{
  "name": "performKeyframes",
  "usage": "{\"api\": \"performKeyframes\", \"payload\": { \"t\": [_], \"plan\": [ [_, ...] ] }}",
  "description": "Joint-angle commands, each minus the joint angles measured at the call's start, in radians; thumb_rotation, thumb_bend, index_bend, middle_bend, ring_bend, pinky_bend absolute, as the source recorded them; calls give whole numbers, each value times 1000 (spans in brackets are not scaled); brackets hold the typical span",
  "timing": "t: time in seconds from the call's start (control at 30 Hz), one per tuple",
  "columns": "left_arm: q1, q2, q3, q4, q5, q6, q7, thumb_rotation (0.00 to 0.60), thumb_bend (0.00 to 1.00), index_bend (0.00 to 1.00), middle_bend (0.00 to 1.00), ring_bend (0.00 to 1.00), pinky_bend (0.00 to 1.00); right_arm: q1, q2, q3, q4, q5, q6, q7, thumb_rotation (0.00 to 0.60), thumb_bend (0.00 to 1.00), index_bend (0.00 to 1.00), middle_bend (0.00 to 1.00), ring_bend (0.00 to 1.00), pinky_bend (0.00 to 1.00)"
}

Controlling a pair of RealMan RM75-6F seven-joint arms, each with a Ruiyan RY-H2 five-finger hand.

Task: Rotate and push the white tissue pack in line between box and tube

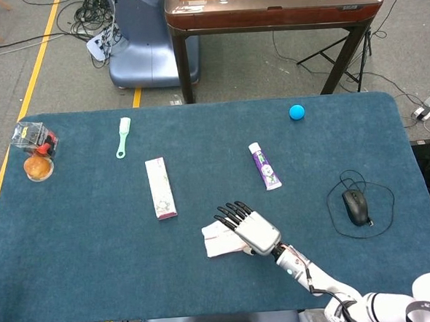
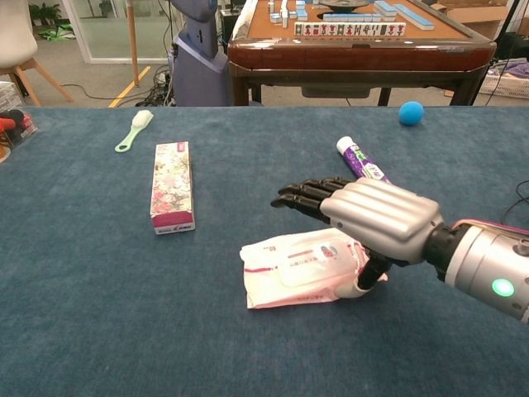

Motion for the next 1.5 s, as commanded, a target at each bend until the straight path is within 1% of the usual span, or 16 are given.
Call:
{"api": "performKeyframes", "payload": {
  "t": [0.03, 0.27, 0.43, 0.57, 0.8, 0.9, 1.1, 1.3, 1.5],
  "plan": [
    [1, 0, -1, 1, 0, 0, -2, 600, 335, 434, 357, 251, 416, 5, -6, 13, 20, 19, -5, -10, 600, 0, 0, 6, 0, 112],
    [3, -2, -4, 5, 0, -1, -7, 600, 335, 434, 357, 251, 416, 19, -25, 50, 91, 72, -17, -13, 600, 0, 0, 6, 0, 112],
    [6, -1, -5, 7, 0, 1, -9, 600, 335, 434, 357, 251, 416, 23, -34, 71, 131, 93, 0, 15, 600, 0, 0, 6, 0, 112],
    [6, 1, -7, 3, 0, 2, -7, 600, 335, 434, 357, 251, 416, 22, -19, 58, 114, 77, 16, 36, 600, 0, 0, 6, 0, 112],
    [8, 1, -9, -1, 1, 4, -5, 600, 335, 434, 357, 251, 416, 17, 14, 17, 50, 46, 24, 57, 600, 0, 0, 7, 0, 112],
    [9, -1, -11, 3, 0, 5, -10, 600, 335, 434, 357, 251, 416, 19, 12, 10, 47, 44, 20, 51, 600, 0, 0, 7, 0, 112],
    [12, -2, -14, 6, -2, 8, -19, 600, 335, 434, 357, 252, 416, 33, -16, 22, 76, 64, 0, 43, 600, 0, 0, 7, 0, 112],
    [17, -1, -19, 7, -9, 13, -24, 600, 335, 434, 357, 253, 416, 52, -53, 47, 127, 91, -15, 45, 600, 0, 0, 7, 0, 111],
    [27, -4, -25, 17, -14, 27, -41, 600, 335, 441, 364, 258, 420, 65, -75, 64, 155, 116, -27, 49, 600, 0, 0, 7, 0, 112]
  ]
}}
